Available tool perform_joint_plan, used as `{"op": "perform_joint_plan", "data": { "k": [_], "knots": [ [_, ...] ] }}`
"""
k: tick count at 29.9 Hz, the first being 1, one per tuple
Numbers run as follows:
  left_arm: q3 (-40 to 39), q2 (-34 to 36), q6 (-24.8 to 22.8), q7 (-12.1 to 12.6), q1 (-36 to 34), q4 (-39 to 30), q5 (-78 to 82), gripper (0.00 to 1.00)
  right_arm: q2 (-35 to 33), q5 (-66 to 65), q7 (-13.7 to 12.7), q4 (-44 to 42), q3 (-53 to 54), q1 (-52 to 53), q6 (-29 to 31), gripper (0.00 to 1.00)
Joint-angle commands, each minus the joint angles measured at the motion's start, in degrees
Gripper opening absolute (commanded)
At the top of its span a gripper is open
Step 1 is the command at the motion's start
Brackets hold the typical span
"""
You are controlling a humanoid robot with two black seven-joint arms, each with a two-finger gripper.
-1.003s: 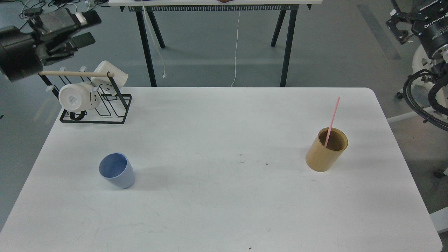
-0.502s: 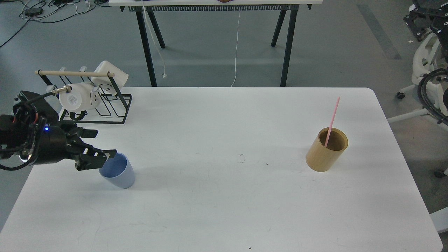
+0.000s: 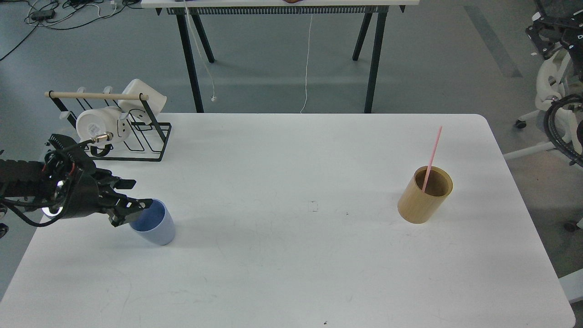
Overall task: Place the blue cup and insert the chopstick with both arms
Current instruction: 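Close the left gripper around the rim of the blue cup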
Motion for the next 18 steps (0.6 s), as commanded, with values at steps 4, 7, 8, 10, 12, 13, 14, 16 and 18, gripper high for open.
{"op": "perform_joint_plan", "data": {
  "k": [4, 7, 8, 10, 12, 13, 14, 16, 18],
  "knots": [
    [0.9, -1.2, 0.0, -0.1, 0.1, 2.5, 0.1, 0.51, -0.3, 0.0, 0.0, -0.1, 0.1, 0.0, 0.0, 0.99],
    [1.0, -1.8, 0.0, -0.6, 0.2, 2.9, 0.1, 0.47, -0.3, 0.0, 0.0, -0.1, 0.1, 0.0, 0.0, 0.99],
    [1.0, -1.8, 0.0, -1.1, 0.4, 3.0, 0.1, 0.45, -0.3, 0.0, 0.0, -0.1, 0.1, 0.0, 0.0, 0.99],
    [1.0, -1.8, 0.0, -1.3, 0.9, 3.5, 0.1, 0.4, -0.2, 0.0, 0.0, -0.1, 0.1, 0.0, 0.0, 0.99],
    [1.0, -2.0, -0.2, -1.4, 0.9, 4.2, 0.1, 0.37, -0.2, 0.0, 0.0, -0.1, 0.2, 0.0, 0.0, 0.99],
    [1.0, -2.0, -0.5, -1.4, 0.9, 4.2, 0.1, 0.32, -0.2, 0.0, 0.0, -0.1, 0.1, 0.0, 0.0, 0.99],
    [1.0, -2.1, -1.2, -1.4, 0.9, 4.3, 0.1, 0.25, -0.2, 0.0, 0.0, -0.1, 0.1, 0.0, 0.0, 0.99],
    [0.8, -2.1, -3.2, -1.4, 0.9, 4.3, 0.0, 0.14, -0.3, 0.0, 0.0, -0.2, 0.2, 0.0, 0.0, 0.99],
    [0.6, -2.1, -3.5, -1.4, 0.8, 4.3, -0.3, 0.1, -0.3, -0.1, 0.0, -0.2, 0.2, 0.0, 0.0, 0.99]
  ]
}}
